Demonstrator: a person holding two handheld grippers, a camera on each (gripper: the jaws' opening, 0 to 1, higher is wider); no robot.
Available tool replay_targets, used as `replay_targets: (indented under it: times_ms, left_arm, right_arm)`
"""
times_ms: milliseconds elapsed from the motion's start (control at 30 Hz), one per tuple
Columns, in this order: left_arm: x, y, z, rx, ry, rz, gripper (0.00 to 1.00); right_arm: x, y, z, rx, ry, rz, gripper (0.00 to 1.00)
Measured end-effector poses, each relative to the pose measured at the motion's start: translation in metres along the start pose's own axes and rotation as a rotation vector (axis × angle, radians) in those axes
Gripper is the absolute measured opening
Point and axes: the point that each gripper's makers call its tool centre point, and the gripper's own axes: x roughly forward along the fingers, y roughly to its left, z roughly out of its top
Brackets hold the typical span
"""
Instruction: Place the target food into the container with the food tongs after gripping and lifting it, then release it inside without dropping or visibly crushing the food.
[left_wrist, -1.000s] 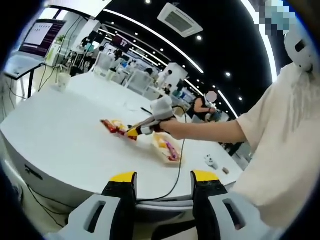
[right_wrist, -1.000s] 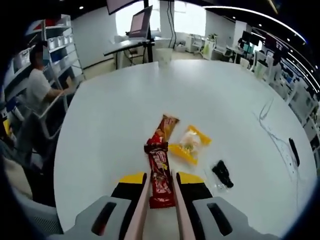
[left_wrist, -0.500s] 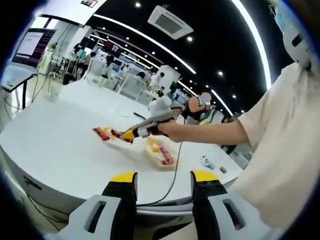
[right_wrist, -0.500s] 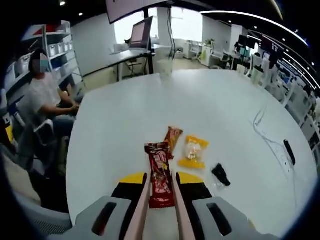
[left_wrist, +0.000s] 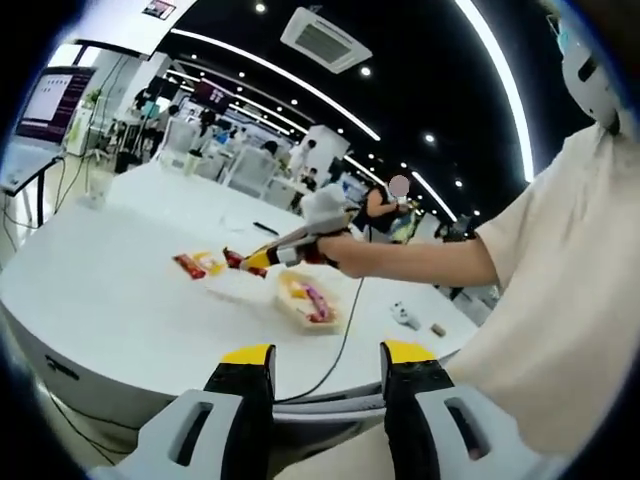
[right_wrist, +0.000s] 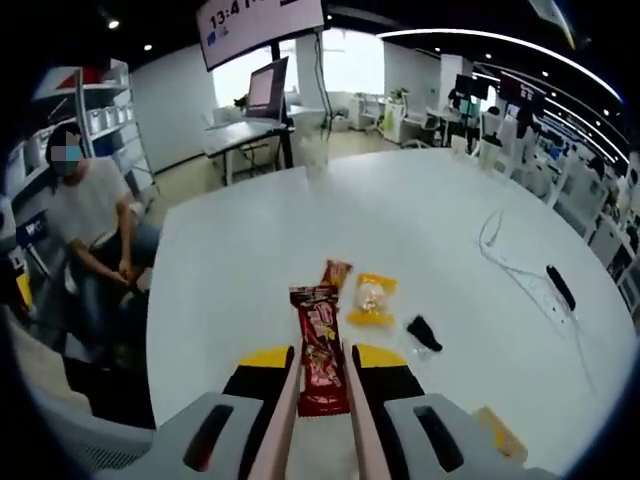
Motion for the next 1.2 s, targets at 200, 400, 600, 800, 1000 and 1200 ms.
replay_targets:
  times_ms: [200, 400, 600, 800, 1000, 1200]
  left_arm:
    - [0.001, -0.013, 0.0, 0.023, -0.007, -0.026, 0.41]
    - [-0.001, -0.026, -0.005, 0.036, -0.014, -0.041, 0.41]
    - [-0.001, -0.035, -0.014, 0.033, -0.032, -0.04, 0.41]
    - [0.002, -0.04, -0.015, 0.04, -0.038, -0.052, 0.4]
    - [0.004, -0.044, -0.018, 0.052, -0.014, -0.064, 0.4]
    - [0.01, -0.045, -0.02, 0.072, 0.015, -0.078, 0.4]
  right_arm:
    - [-0.02, 0.008, 0.011, 0.016, -0.043, -0.012, 0.22]
    - [-0.038, 0.017, 0.028, 0.011, -0.095, -0.023, 0.21]
    - [-0.065, 0.019, 0.027, -0.013, -0.136, -0.064, 0.21]
    - [-0.078, 0.011, 0.023, 0.013, -0.164, -0.078, 0.21]
    - [-0.099, -0.001, 0.023, 0.054, -0.217, -0.1, 0.21]
    - [-0.122, -0.007, 0.025, 0.091, -0.271, -0.132, 0.21]
